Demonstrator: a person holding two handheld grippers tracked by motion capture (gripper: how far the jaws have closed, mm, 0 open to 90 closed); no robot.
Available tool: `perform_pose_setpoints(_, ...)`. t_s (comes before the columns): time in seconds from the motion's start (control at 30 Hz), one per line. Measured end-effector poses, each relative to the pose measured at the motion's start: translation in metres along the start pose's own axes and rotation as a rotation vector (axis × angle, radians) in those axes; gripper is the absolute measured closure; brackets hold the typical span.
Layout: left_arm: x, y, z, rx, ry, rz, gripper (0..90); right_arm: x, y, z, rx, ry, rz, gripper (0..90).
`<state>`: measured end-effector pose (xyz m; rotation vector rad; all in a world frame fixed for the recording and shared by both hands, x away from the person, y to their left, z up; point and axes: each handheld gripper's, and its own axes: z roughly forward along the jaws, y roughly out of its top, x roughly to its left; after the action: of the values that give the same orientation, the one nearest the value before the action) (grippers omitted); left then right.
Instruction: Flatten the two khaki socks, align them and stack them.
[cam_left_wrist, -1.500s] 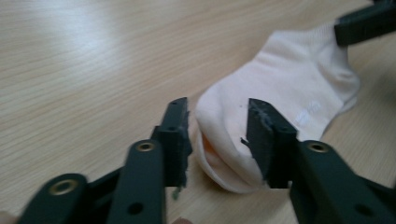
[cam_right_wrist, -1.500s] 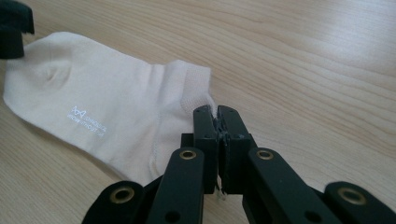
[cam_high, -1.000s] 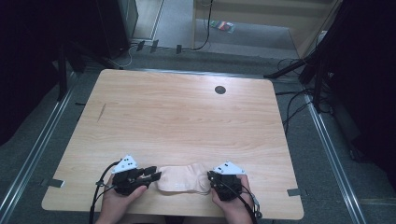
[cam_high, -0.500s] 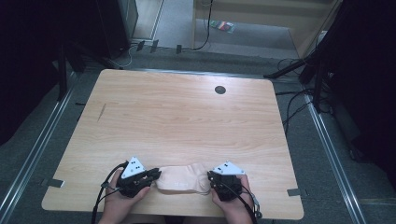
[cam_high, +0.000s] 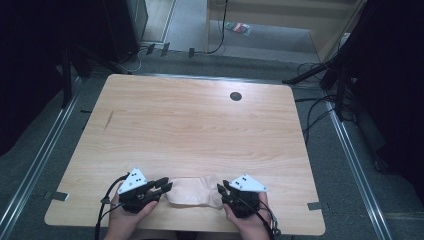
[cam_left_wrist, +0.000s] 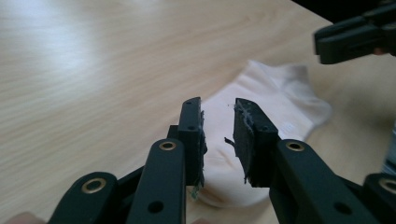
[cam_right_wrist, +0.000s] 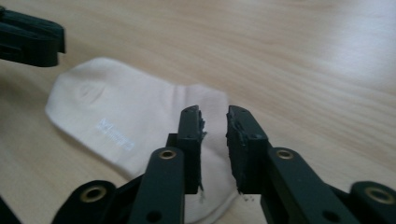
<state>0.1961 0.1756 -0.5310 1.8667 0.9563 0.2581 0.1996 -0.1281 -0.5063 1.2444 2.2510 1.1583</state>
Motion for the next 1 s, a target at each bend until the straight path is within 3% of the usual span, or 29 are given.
perform_pose_setpoints(0.07, -0.004, -0.003, 0.008, 0.051, 0.016, 0.015, 73.0, 0.005, -0.002, 0.007, 0.046, 0.016, -0.021, 78.2)
perform_pose_setpoints(0.1, -0.004, -0.003, 0.008, 0.051, 0.016, 0.015, 72.1, 0.007, -0.004, 0.012, 0.073, 0.017, -0.031, 78.2)
perform_pose_setpoints(0.13, -0.005, -0.007, 0.017, 0.105, 0.044, 0.017, 70.4, 0.008, -0.007, 0.017, 0.101, 0.018, -0.037, 77.5)
perform_pose_setpoints(0.27, -0.006, -0.01, 0.023, 0.136, 0.077, 0.043, 64.2, 0.008, -0.014, 0.03, 0.161, -0.007, -0.055, 70.0)
perform_pose_setpoints(0.33, -0.007, -0.01, 0.025, 0.14, 0.092, 0.061, 61.8, 0.008, -0.015, 0.032, 0.158, -0.017, -0.061, 69.7)
perform_pose_setpoints(0.4, -0.009, -0.01, 0.026, 0.141, 0.111, 0.082, 60.4, 0.009, -0.015, 0.034, 0.154, -0.023, -0.069, 69.6)
perform_pose_setpoints(0.63, -0.006, -0.009, 0.029, 0.131, 0.139, 0.095, 59.9, 0.009, -0.014, 0.038, 0.136, -0.045, -0.079, 70.0)
perform_pose_setpoints(0.7, -0.003, -0.008, 0.031, 0.126, 0.172, 0.128, 59.9, 0.008, -0.012, 0.04, 0.132, -0.044, -0.073, 69.9)
perform_pose_setpoints(0.77, 0.0, -0.006, 0.033, 0.124, 0.184, 0.123, 59.5, 0.007, -0.007, 0.047, 0.125, -0.045, -0.067, 70.0)
perform_pose_setpoints(0.87, 0.005, -0.005, 0.032, 0.111, 0.152, 0.085, 56.7, 0.005, -0.004, 0.05, 0.12, -0.044, -0.057, 69.2)
perform_pose_setpoints(0.93, 0.007, -0.005, 0.029, 0.082, 0.123, 0.081, 47.4, 0.002, -0.002, 0.051, 0.106, -0.016, -0.027, 60.9)
perform_pose_setpoints(1.0, 0.008, -0.005, 0.021, 0.034, 0.121, 0.059, 35.3, -0.003, 0.0, 0.047, 0.069, 0.043, -0.001, 49.5)
